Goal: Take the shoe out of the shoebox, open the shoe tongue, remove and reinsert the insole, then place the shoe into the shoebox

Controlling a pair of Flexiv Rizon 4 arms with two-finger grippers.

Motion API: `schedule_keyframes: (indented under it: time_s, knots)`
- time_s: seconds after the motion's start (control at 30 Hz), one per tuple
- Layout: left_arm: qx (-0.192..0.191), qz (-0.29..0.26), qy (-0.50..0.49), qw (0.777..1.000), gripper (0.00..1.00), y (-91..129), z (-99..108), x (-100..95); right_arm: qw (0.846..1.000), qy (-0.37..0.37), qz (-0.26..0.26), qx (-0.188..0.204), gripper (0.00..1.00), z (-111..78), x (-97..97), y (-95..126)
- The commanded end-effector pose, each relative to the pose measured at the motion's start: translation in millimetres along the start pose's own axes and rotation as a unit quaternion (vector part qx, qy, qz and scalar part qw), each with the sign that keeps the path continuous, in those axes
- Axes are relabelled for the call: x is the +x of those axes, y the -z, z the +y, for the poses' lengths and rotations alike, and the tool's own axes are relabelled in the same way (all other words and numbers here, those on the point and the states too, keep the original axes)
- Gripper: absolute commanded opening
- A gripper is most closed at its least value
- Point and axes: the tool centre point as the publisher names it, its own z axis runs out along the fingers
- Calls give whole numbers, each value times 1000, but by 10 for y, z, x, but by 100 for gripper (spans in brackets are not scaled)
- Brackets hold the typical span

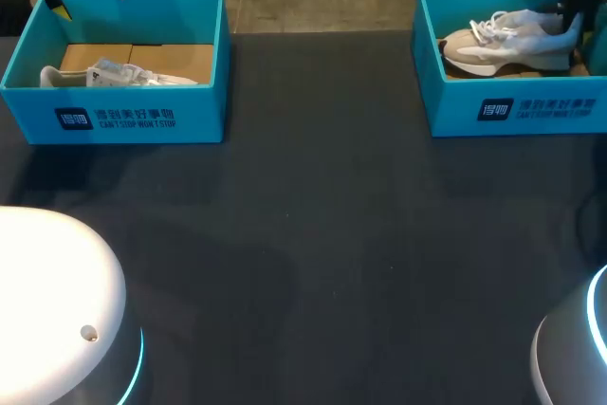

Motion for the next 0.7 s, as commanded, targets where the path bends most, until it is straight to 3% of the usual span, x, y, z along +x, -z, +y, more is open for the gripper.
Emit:
schedule_keyframes:
  time_s: [0.03, 0.5, 0.7]
  knots:
    - [0, 1, 0, 1000, 100, 1, -2, 0, 1000, -5, -5, 17, 0, 31, 31, 48]
    - [0, 1, 0, 1000, 100, 1, -2, 0, 1000, -13, -1, 21, 0, -110, -230, 578]
    - [0, 1, 0, 1000, 100, 1, -2, 0, 1000, -12, -3, 13, 0, -172, -361, 960]
